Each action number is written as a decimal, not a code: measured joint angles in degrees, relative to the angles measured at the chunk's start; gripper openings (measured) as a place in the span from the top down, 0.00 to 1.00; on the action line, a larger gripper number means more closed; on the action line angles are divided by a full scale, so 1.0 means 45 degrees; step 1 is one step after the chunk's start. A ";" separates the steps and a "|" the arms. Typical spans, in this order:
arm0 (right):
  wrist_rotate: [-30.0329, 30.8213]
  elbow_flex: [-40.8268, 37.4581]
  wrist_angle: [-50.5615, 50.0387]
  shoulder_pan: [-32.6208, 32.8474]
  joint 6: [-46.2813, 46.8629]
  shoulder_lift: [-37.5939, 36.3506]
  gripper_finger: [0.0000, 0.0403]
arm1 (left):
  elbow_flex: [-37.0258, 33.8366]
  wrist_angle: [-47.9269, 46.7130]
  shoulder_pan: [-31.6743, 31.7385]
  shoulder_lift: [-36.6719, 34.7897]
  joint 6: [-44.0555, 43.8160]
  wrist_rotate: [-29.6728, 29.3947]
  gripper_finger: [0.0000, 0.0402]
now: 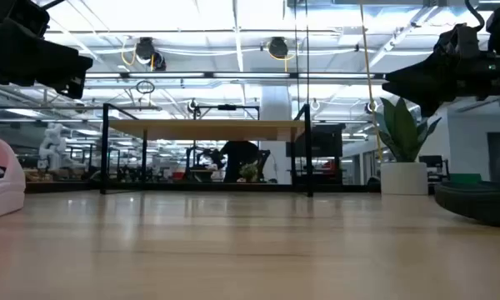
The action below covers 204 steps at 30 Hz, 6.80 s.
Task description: Pick and place slides into the shelf
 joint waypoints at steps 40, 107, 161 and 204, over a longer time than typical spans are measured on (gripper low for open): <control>0.0000 0.0000 0.0048 0.0000 0.0000 -0.0005 0.68 | 0.0000 0.0000 0.0000 0.0000 0.0000 0.0004 0.74; -0.4043 0.5541 1.0990 0.0333 0.7549 0.5384 0.68 | -0.0003 0.9913 0.0042 0.0010 -0.7396 0.0685 0.74; -0.2948 0.8165 1.1030 0.6096 0.3041 0.9360 0.68 | 1.0282 -0.5518 -0.5203 1.1094 -1.6899 0.1417 0.74; -0.3007 0.8165 1.0331 0.6081 0.2900 0.9321 0.68 | 2.1384 -1.3993 -0.7372 2.1341 -1.9410 -0.1991 0.74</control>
